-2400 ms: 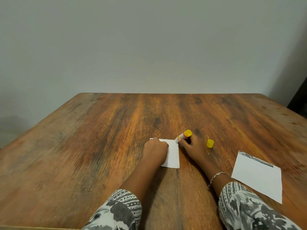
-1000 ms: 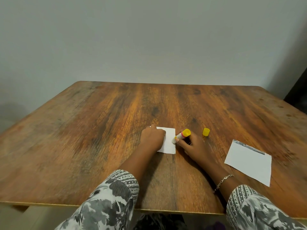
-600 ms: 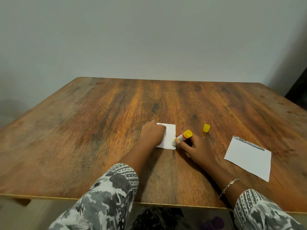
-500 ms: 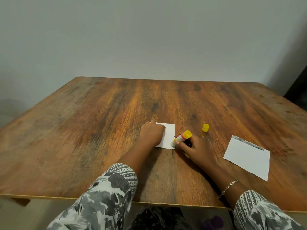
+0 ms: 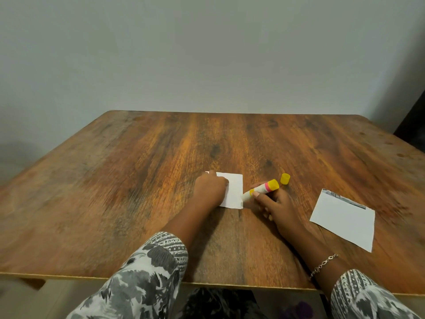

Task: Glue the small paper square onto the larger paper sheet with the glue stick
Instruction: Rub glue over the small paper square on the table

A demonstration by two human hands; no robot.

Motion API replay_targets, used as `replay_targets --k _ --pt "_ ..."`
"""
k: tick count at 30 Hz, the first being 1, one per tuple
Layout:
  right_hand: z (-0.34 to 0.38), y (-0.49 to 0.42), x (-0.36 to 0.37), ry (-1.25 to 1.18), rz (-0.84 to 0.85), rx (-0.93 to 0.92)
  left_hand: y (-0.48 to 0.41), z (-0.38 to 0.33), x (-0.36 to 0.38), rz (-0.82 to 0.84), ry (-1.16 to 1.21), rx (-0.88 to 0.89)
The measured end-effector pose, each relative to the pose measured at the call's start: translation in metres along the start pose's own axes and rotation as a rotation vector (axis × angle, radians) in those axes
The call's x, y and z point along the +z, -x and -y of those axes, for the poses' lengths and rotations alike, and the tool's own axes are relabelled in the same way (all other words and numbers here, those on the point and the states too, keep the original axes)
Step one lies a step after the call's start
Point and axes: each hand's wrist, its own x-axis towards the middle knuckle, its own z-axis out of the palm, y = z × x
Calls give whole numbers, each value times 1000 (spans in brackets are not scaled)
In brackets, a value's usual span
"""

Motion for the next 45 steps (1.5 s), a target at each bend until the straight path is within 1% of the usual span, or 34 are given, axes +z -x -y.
replay_targets --k 6,9,12,15,18,23,25,27,29,32,35,39,45 --pt "0 -2 0 -111 6 32 -1 4 -1 -40 48 -15" --pt "-2 -3 0 -117 4 36 -3 13 -5 -17 142 12" --pt "-5 -5 -1 -104 -1 40 -9 21 -8 23 229 104" --pt "-8 -7 -1 -87 4 41 -13 28 -11 102 297 219" --pt "-10 -9 -2 -92 7 32 -17 32 -12 168 257 266" --pt "-9 -8 -2 -117 17 27 -15 38 -8 199 297 255" --pt "-10 -8 -2 -126 19 26 -15 39 -4 192 262 235" --pt "-11 -8 -3 -122 14 21 -14 38 2 153 203 185" --pt "-13 -9 -3 -110 8 23 -12 33 8 76 159 136" --pt "-15 -10 -4 -105 8 33 -7 26 11 -42 133 58" --pt "-17 -10 -3 -99 -2 43 -2 20 12 -113 130 -14" --pt "-14 -13 -2 -96 -17 21 -1 15 11 -140 88 -64" --pt "-16 -31 1 47 -4 22 1 10 5 -139 9 -63"
